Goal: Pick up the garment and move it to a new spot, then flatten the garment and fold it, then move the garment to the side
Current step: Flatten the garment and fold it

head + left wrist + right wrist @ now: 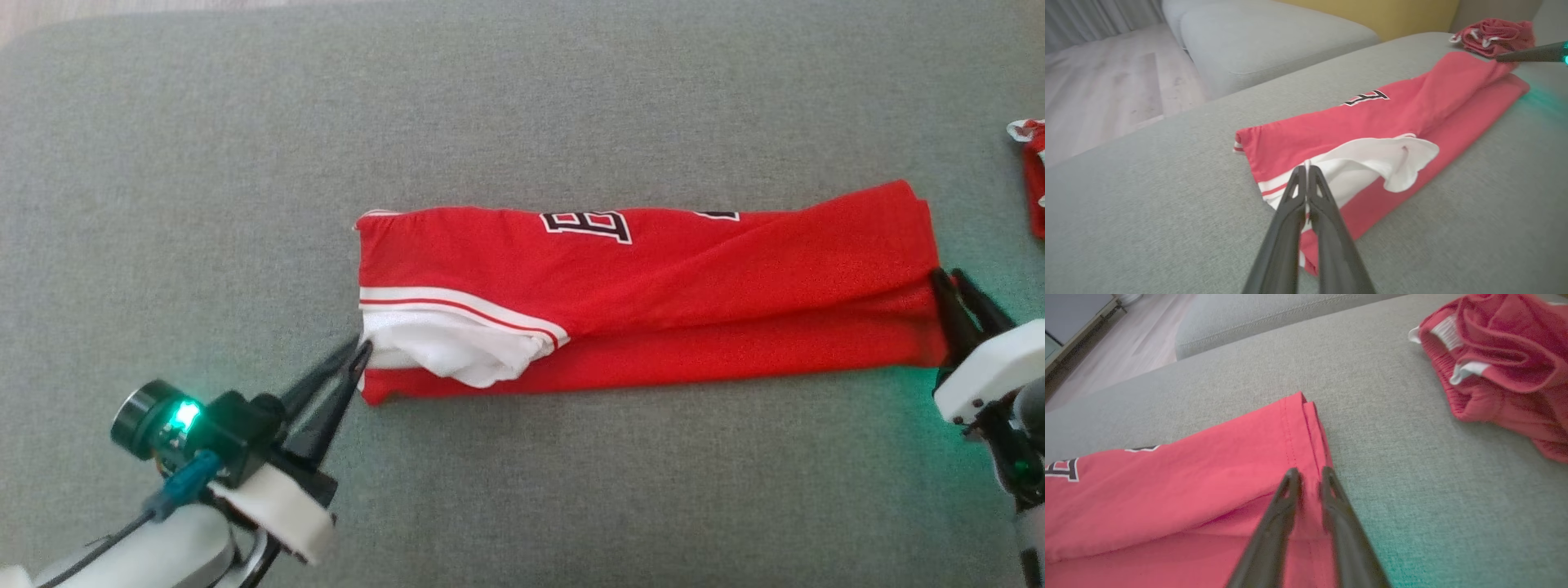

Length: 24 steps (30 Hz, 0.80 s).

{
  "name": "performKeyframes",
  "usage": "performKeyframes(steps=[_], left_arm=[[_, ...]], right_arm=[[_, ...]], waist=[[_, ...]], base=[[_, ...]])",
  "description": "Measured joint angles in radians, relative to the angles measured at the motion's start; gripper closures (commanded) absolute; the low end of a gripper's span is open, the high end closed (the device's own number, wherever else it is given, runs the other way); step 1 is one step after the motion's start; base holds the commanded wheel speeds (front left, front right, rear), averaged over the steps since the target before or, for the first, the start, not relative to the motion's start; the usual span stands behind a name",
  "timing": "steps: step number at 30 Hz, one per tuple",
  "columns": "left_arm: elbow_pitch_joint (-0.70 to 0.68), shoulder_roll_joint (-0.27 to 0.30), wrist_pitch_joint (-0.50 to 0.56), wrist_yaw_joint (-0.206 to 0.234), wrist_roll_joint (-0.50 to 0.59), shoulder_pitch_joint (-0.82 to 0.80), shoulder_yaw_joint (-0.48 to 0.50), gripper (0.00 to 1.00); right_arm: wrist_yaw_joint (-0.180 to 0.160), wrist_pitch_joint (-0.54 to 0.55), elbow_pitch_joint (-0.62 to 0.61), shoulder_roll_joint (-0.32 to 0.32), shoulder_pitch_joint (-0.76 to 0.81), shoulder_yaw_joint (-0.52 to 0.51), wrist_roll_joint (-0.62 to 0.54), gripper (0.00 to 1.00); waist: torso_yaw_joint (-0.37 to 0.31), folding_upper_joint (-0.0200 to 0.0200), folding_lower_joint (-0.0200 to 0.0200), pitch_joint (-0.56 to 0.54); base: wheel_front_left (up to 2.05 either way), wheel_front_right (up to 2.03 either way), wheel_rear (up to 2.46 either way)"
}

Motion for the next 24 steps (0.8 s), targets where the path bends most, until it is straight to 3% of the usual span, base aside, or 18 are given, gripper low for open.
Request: performKeyframes(steps=[1,6,13,18,24], left_arm=[[0.019,-0.013,-0.009,0.011,0.0,0.006,0.004,0.0],[0.08,-0.114,-0.032,0.106,0.007,0.1,0.117,0.0],[0.078,-0.284,-0.035,0.207,0.191,0.33,0.363,0.0],[0.078,-0.394,-0.035,0.215,0.328,0.444,0.46,0.0],[0.079,-0.494,-0.035,0.19,0.453,0.515,0.531,0.0]], right_arm=[[0.0,-0.001,-0.008,0.011,0.002,-0.016,-0.005,0.0],[0.0,-0.021,-0.05,0.095,0.084,-0.09,-0.016,0.0],[0.0,-0.043,-0.078,0.201,0.192,-0.17,-0.018,0.0],[0.0,-0.063,-0.04,0.239,0.154,-0.3,-0.067,0.0],[0.0,-0.053,0.085,0.259,0.019,-0.427,-0.174,0.0]], waist=[[0.0,0.0,0.0,0.0],[-0.005,0.0,0.0,-0.033],[-0.003,0.0,-0.0002,-0.088],[0.034,0.0,-0.0002,-0.101],[0.095,0.0,-0.0001,-0.101]], base=[[0.0,0.0,0.0],[0.0,0.0,0.0],[0.0,0.0,0.0],[0.0,0.0,0.0],[0.0,0.0,0.0]])
